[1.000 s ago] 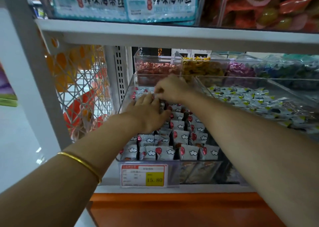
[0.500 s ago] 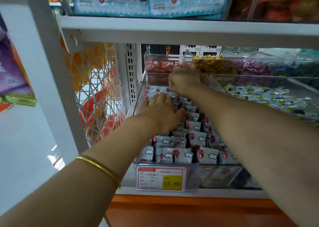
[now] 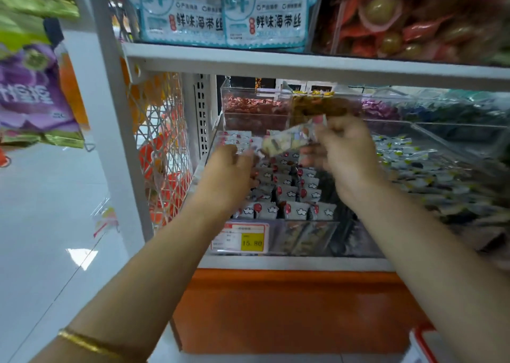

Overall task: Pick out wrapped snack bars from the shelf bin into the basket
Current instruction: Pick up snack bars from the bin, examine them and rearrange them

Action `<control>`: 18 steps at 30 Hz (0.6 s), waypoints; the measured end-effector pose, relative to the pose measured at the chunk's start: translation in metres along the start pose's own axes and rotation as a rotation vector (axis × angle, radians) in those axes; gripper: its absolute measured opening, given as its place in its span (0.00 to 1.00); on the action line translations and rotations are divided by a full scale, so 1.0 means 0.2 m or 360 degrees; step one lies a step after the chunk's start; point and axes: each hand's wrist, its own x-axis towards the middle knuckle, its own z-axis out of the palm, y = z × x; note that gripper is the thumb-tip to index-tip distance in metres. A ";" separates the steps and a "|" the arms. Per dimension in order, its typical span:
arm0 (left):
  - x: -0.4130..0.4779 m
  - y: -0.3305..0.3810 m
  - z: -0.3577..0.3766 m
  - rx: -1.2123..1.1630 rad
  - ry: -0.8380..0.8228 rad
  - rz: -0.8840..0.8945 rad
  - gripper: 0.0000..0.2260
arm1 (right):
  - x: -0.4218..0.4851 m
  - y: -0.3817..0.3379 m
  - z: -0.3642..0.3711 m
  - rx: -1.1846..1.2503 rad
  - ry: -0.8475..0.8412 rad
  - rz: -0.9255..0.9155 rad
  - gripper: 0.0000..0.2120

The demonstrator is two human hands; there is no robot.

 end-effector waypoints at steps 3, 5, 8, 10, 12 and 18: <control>-0.11 0.00 -0.02 -0.0326 -0.0070 -0.0158 0.10 | -0.21 0.02 -0.08 0.0412 -0.0100 0.0251 0.04; -0.15 -0.02 -0.04 -0.0424 -0.0054 -0.0157 0.10 | -0.29 0.04 -0.12 0.0597 -0.0161 0.0316 0.02; -0.18 -0.05 -0.07 -0.0652 -0.0055 -0.0235 0.09 | -0.35 0.06 -0.15 0.0765 -0.0274 0.0351 0.02; -0.18 -0.06 -0.07 -0.0890 -0.0108 -0.0303 0.09 | -0.36 0.07 -0.16 0.0838 -0.0322 0.0380 0.05; -0.17 -0.07 -0.07 -0.1171 -0.0117 -0.0392 0.06 | -0.37 0.08 -0.16 0.0880 -0.0334 0.0405 0.08; -0.15 -0.10 -0.07 -0.1303 -0.0055 -0.0451 0.04 | -0.35 0.09 -0.16 0.0925 -0.0350 0.0411 0.09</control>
